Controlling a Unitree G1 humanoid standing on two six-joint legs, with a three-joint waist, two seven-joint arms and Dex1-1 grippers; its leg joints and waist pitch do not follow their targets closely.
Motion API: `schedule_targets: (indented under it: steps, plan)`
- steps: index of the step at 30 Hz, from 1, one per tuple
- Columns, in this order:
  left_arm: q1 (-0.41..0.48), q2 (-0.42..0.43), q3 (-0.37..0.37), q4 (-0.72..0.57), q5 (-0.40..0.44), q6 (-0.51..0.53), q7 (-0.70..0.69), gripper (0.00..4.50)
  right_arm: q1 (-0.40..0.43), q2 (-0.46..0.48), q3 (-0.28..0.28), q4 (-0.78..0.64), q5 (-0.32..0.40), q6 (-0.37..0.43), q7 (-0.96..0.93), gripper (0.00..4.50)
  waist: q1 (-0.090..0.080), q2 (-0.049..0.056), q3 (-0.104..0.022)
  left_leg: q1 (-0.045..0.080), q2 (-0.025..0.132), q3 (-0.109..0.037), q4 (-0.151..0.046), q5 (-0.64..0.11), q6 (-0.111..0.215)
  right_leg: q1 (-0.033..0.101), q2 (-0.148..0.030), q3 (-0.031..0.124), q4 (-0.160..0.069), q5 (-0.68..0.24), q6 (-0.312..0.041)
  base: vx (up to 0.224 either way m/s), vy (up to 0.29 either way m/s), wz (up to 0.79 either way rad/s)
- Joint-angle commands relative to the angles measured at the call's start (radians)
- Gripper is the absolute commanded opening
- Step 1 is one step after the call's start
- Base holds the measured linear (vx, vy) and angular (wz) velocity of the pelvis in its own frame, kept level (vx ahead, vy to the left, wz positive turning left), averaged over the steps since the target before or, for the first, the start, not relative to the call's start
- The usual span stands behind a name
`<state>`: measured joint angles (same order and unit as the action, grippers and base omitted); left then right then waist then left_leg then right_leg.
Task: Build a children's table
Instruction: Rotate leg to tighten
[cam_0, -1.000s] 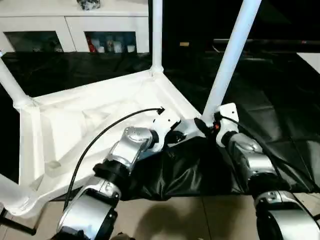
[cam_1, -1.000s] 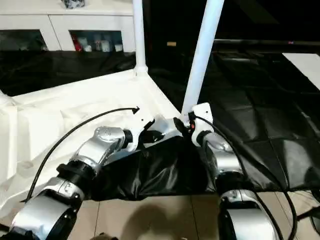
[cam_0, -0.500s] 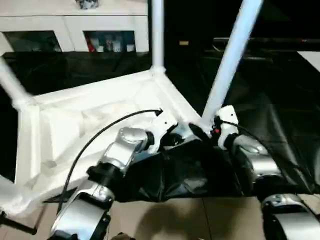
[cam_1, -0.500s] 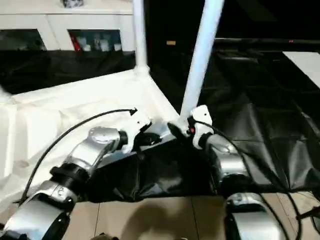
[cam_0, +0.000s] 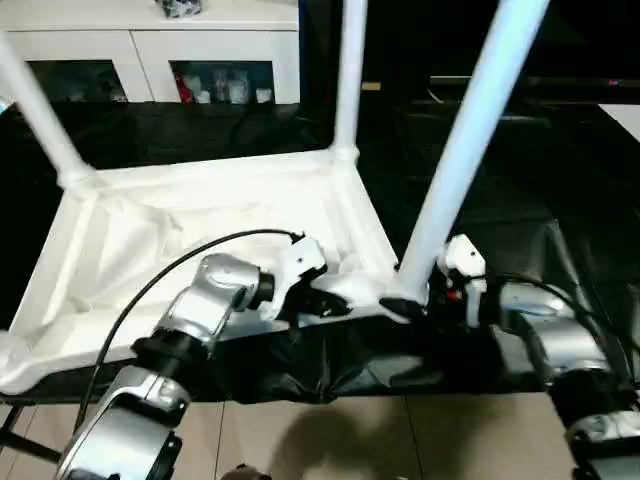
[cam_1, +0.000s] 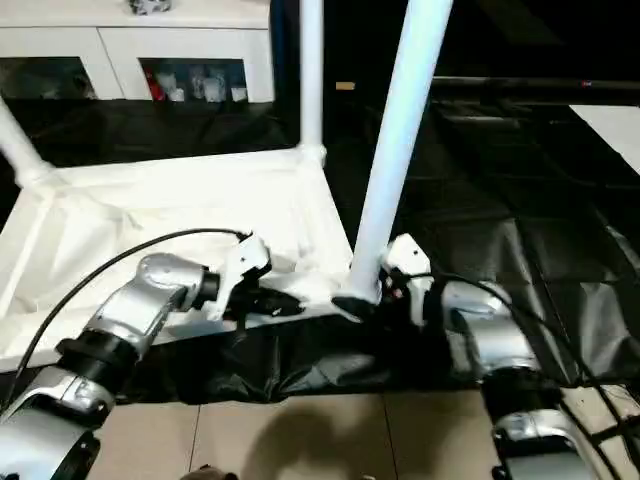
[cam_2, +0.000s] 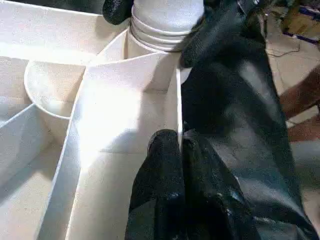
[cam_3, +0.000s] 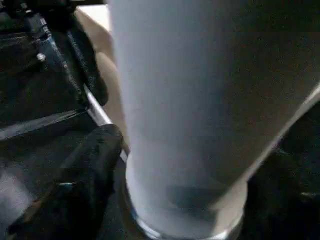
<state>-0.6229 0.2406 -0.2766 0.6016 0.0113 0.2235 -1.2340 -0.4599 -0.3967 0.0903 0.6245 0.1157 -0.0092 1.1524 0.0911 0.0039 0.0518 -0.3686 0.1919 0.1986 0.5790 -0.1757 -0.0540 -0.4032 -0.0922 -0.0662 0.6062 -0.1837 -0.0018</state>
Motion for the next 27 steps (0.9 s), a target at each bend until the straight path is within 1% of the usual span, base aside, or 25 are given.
schedule_targets:
  steps: [1,3,4,7,10,12,14,15,16,17,19,20,21,22,23,24,25,26,27]
  plan:
    - [0.002,-0.025,-0.047,-0.039,-0.028,-0.002,-0.061,0.00,0.014,0.011,0.060,-0.025,-0.011,0.022,0.038,3.26,0.003,-0.011,-0.058,0.009,0.046,-0.017,-0.066,-0.241,0.073,0.046,-0.058,0.042,-0.080,-0.239,-0.250,0.000,0.000,0.00]
    - [0.003,-0.016,-0.049,-0.044,-0.031,0.003,-0.076,0.00,0.021,-0.001,0.069,-0.042,-0.007,0.037,0.063,3.03,0.004,-0.011,-0.057,0.010,0.045,-0.017,-0.067,-0.247,0.066,0.046,-0.059,0.042,-0.082,-0.258,-0.244,0.000,0.000,0.00]
    - [0.004,-0.010,-0.050,-0.048,-0.033,0.008,-0.089,0.00,0.025,-0.007,0.074,-0.053,-0.003,0.047,0.077,2.99,0.005,-0.012,-0.058,0.010,0.044,-0.017,-0.067,-0.242,0.067,0.048,-0.058,0.043,-0.081,-0.256,-0.241,0.000,0.000,0.00]
    - [0.005,-0.002,-0.053,-0.053,-0.038,0.013,-0.105,0.00,0.030,-0.014,0.079,-0.069,0.004,0.062,0.092,2.77,0.005,-0.011,-0.059,0.009,0.045,-0.017,-0.066,-0.231,0.069,0.047,-0.058,0.042,-0.078,-0.234,-0.247,0.000,0.000,0.00]
    - [0.004,0.004,-0.056,-0.056,-0.041,0.019,-0.123,0.00,0.035,-0.019,0.082,-0.085,0.007,0.081,0.112,2.72,0.005,-0.011,-0.059,0.008,0.045,-0.017,-0.065,-0.223,0.072,0.048,-0.058,0.042,-0.077,-0.223,-0.251,0.000,0.000,0.00]
    - [0.004,0.005,-0.058,-0.057,-0.041,0.022,-0.126,0.00,0.040,-0.019,0.083,-0.095,0.009,0.088,0.118,2.71,0.006,-0.010,-0.060,0.009,0.045,-0.017,-0.065,-0.226,0.070,0.047,-0.058,0.042,-0.078,-0.228,-0.251,0.000,0.000,0.00]
    - [0.000,-0.003,-0.056,-0.047,-0.032,0.022,-0.096,0.00,0.044,-0.011,0.083,-0.097,0.004,0.081,0.101,2.71,0.006,-0.012,-0.059,0.010,0.045,-0.017,-0.066,-0.231,0.066,0.047,-0.058,0.042,-0.078,-0.235,-0.249,0.000,0.000,0.00]
    - [-0.004,-0.016,-0.050,-0.034,-0.024,0.017,-0.058,0.00,0.044,-0.001,0.079,-0.089,-0.002,0.072,0.077,2.71,0.007,-0.012,-0.059,0.011,0.044,-0.017,-0.065,-0.232,0.065,0.047,-0.059,0.043,-0.079,-0.239,-0.248,0.000,0.000,0.00]
    - [-0.013,-0.034,-0.038,-0.018,-0.018,0.022,-0.010,0.00,0.037,0.016,0.070,-0.070,-0.014,0.061,0.024,2.71,0.007,-0.011,-0.060,0.012,0.044,-0.017,-0.064,-0.231,0.060,0.044,-0.060,0.043,-0.079,-0.238,-0.248,0.000,0.000,0.00]
    - [-0.018,-0.048,-0.030,-0.005,-0.014,0.022,0.025,0.00,0.025,0.034,0.059,-0.045,-0.027,0.054,-0.037,2.70,0.005,-0.013,-0.060,0.012,0.044,-0.017,-0.065,-0.228,0.057,0.044,-0.061,0.044,-0.080,-0.237,-0.247,0.000,0.000,0.00]
    - [-0.032,-0.076,-0.015,0.021,-0.002,0.024,0.099,0.00,-0.001,0.070,0.035,0.014,-0.057,0.040,-0.172,2.70,0.001,-0.013,-0.055,0.011,0.041,-0.019,-0.068,-0.255,0.044,0.042,-0.060,0.043,-0.085,-0.294,-0.233,0.000,0.000,0.00]
    - [-0.043,-0.099,-0.004,0.039,0.004,0.028,0.147,0.00,-0.022,0.103,0.008,0.057,-0.065,0.040,-0.275,2.70,-0.005,-0.011,-0.050,0.015,0.040,-0.022,-0.072,-0.291,0.028,0.040,-0.062,0.041,-0.095,-0.366,-0.216,0.000,0.000,0.00]
    - [-0.053,-0.123,0.005,0.054,0.009,0.031,0.195,0.00,-0.041,0.136,-0.017,0.094,-0.069,0.044,-0.370,2.70,-0.012,-0.010,-0.051,0.019,0.039,-0.024,-0.072,-0.314,0.008,0.035,-0.062,0.041,-0.097,-0.417,-0.201,0.000,0.000,0.00]
    - [-0.055,-0.128,0.006,0.057,0.010,0.030,0.205,0.00,-0.045,0.144,-0.023,0.101,-0.067,0.047,-0.389,2.70,-0.014,-0.009,-0.052,0.017,0.039,-0.029,-0.074,-0.325,-0.002,0.039,-0.064,0.040,-0.099,-0.437,-0.187,0.000,0.000,0.00]
    - [-0.060,-0.140,0.010,0.064,0.013,0.036,0.230,0.00,-0.052,0.158,-0.030,0.114,-0.074,0.037,-0.438,2.70,-0.015,-0.011,-0.053,0.014,0.039,-0.029,-0.075,-0.325,-0.001,0.040,-0.063,0.040,-0.100,-0.434,-0.180,0.000,0.000,0.00]
    - [-0.068,-0.159,0.015,0.076,0.019,0.041,0.270,0.00,-0.063,0.181,-0.043,0.137,-0.080,0.038,-0.517,2.70,-0.017,-0.010,-0.055,0.015,0.041,-0.028,-0.075,-0.323,0.001,0.038,-0.062,0.042,-0.098,-0.401,-0.182,0.000,0.000,0.00]
    - [-0.075,-0.176,0.019,0.085,0.023,0.053,0.307,0.00,-0.072,0.201,-0.056,0.157,-0.083,0.042,-0.579,2.70,-0.019,-0.009,-0.054,0.016,0.041,-0.027,-0.075,-0.322,0.000,0.035,-0.061,0.043,-0.098,-0.384,-0.186,0.000,0.000,0.00]
    - [-0.082,-0.191,0.022,0.093,0.027,0.064,0.340,0.00,-0.080,0.221,-0.068,0.175,-0.082,0.048,-0.636,2.70,-0.021,-0.011,-0.056,0.016,0.038,-0.026,-0.074,-0.319,0.001,0.037,-0.059,0.043,-0.095,-0.363,-0.193,0.000,0.000,0.00]
    - [-0.083,-0.203,0.014,0.097,0.040,0.062,0.367,0.00,-0.085,0.239,-0.076,0.188,-0.077,0.056,-0.668,2.70,-0.023,-0.010,-0.055,0.015,0.038,-0.026,-0.074,-0.313,0.003,0.036,-0.060,0.044,-0.094,-0.347,-0.200,0.000,0.000,0.00]
